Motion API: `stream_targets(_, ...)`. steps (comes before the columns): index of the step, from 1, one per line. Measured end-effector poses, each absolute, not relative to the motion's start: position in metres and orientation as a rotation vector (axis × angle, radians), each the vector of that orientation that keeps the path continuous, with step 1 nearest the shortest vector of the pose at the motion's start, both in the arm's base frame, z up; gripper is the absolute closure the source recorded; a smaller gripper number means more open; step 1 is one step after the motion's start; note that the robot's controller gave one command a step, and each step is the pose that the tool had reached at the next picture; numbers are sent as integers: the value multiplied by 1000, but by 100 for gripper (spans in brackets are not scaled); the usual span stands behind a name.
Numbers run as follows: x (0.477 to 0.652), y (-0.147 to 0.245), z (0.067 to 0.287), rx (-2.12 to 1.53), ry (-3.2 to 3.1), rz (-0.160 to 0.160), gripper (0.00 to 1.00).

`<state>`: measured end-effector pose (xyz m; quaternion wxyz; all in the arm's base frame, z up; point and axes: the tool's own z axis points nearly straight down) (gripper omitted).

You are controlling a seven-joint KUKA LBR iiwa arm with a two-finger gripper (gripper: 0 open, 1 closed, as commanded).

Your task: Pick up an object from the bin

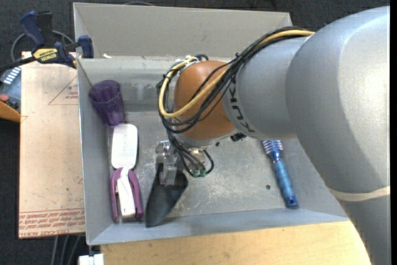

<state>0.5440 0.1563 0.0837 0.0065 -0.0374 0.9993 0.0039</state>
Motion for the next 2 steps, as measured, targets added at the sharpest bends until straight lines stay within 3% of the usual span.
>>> stream_targets(1, 544, 156, 84, -116, 3127, 13, 100)
stream_targets(2, 528, 162, 175, -105, 3133, 11, 100)
